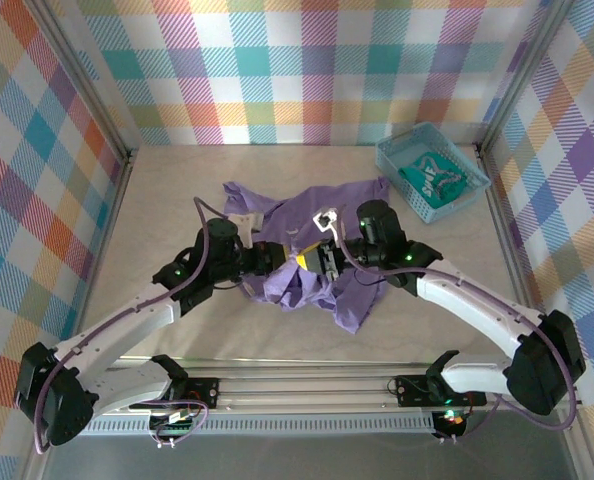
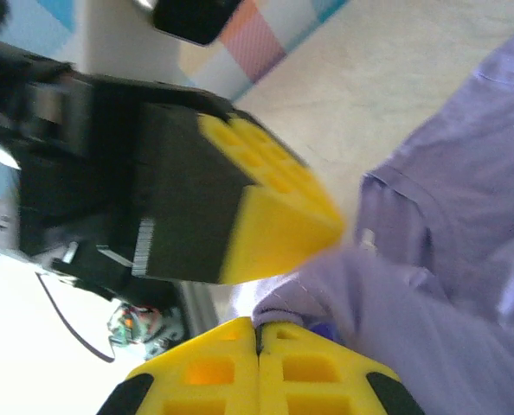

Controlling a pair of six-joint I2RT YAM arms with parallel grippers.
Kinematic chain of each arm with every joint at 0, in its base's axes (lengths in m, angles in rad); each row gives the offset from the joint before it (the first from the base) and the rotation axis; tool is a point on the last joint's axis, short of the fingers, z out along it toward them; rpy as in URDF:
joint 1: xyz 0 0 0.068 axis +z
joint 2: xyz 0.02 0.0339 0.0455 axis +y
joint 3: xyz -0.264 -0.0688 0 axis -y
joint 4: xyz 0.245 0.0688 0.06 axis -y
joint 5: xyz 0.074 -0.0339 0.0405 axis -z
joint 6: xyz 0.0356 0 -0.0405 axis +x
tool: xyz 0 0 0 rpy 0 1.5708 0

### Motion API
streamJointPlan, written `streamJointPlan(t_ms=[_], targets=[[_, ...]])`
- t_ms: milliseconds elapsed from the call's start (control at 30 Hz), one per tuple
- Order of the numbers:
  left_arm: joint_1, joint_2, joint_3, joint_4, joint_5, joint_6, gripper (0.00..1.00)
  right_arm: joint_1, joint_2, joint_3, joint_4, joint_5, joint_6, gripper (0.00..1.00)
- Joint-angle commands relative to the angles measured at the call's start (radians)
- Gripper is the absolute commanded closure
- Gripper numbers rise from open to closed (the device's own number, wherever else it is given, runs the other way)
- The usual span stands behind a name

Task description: Fold the inside-out t-shirt

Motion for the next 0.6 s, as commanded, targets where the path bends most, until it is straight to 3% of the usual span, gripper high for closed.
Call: streamJointPlan(t_ms=[0,133,200,567], targets=[[0.004,-0.036,0.025,-0.179,-0.181,0.124,0.65,0.002,0.052,0.041,0.168,-0.078,0.177,1.00],[0.002,-0.147,-0.054,-0.184,-0.207,0.123,0.39,0.002,0.104,0.065,0.212,-0.030,0.262,1.00],[-0.001,-0.194,-0.097,-0.160,-0.175,0.115,0.32,0.002,0.122,0.077,0.215,-0.009,0.280,1.00],[-0.030,-0.300,-0.204,-0.187,-0.109,0.081,0.26,0.001,0.165,0.110,0.189,0.082,0.287,1.00]])
